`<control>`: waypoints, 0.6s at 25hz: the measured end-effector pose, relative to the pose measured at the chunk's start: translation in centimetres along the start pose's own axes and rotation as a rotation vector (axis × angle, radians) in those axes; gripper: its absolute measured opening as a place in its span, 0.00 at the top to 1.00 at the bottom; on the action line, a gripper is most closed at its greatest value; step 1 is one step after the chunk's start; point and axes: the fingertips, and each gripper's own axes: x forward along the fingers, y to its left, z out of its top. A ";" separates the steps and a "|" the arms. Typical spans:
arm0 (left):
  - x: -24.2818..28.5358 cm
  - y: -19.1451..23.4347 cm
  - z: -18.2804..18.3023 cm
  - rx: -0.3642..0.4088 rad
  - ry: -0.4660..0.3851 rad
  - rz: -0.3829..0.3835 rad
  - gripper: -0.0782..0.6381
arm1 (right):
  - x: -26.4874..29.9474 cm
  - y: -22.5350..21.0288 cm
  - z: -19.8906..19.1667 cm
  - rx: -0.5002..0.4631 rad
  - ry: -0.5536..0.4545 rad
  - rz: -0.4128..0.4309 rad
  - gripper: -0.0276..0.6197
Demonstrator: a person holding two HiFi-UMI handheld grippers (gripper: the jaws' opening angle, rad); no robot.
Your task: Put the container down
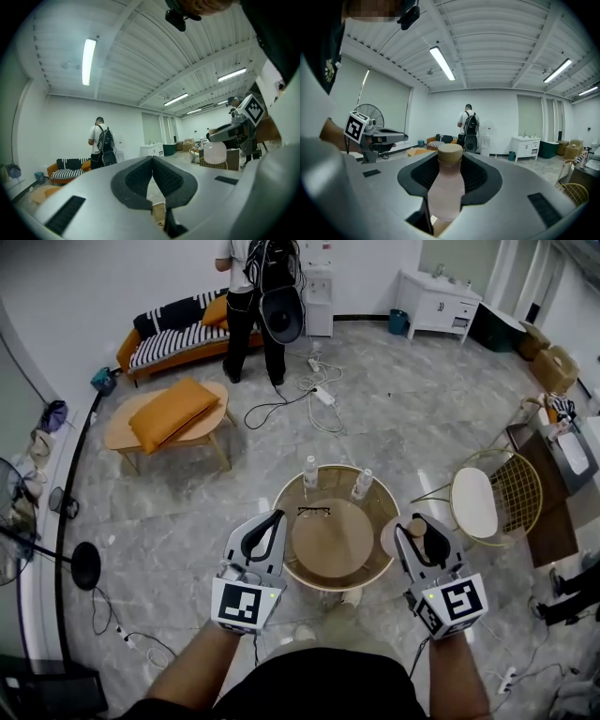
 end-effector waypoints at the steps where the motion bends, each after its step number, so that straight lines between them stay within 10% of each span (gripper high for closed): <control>1: 0.4 0.1 -0.1 0.002 0.000 0.002 0.87 | 0.3 -0.3 -0.1 0.002 0.000 0.002 0.72; 15: 5.7 0.3 -1.6 0.009 0.035 0.030 0.87 | 5.1 -4.2 -2.5 0.026 0.051 0.051 0.72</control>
